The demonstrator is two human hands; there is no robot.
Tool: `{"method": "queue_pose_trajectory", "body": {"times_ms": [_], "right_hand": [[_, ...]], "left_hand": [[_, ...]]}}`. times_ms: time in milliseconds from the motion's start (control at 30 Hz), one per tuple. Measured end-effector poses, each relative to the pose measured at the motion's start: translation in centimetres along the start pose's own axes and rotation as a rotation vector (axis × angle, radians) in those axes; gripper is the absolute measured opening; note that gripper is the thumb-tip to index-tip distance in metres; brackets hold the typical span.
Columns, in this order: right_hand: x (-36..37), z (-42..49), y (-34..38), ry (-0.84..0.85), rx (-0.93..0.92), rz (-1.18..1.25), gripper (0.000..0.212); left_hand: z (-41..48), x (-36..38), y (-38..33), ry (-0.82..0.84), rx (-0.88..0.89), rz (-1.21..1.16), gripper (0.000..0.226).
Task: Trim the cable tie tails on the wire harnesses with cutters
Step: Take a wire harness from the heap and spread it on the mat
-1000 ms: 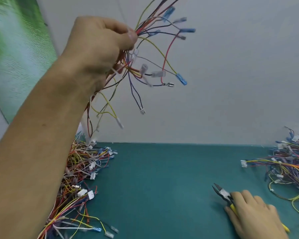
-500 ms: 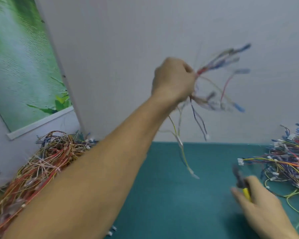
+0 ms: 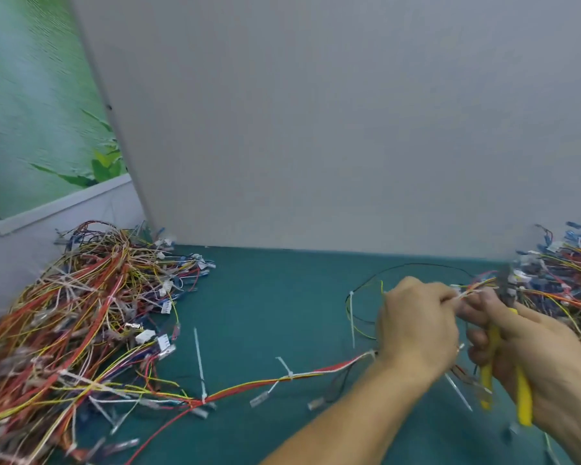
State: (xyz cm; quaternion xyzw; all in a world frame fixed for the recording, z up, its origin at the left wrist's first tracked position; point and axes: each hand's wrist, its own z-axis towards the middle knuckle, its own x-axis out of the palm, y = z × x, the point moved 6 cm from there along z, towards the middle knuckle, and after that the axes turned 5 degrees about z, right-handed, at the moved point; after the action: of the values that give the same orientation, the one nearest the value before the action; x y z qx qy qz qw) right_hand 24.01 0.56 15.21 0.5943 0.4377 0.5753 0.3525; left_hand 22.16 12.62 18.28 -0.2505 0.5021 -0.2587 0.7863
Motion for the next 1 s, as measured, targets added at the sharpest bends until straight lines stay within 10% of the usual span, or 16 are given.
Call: {"method": "queue_pose_trajectory", "body": {"times_ms": [267, 567, 1000], "right_hand": [[-0.1, 0.6, -2.1, 0.090, 0.162, -0.007, 0.006], [-4.5, 3.2, 0.9, -0.116, 0.031, 0.207, 0.029], [-5.6, 3.2, 0.1, -0.231, 0.020, 0.182, 0.031]], "left_hand": [[-3.0, -1.7, -0.2, 0.098, 0.083, 0.091, 0.029], [-10.6, -8.0, 4.7, -0.043, 0.304, 0.483, 0.070], [-15.4, -19.6, 17.7, -0.079, 0.064, 0.736, 0.068]]}}
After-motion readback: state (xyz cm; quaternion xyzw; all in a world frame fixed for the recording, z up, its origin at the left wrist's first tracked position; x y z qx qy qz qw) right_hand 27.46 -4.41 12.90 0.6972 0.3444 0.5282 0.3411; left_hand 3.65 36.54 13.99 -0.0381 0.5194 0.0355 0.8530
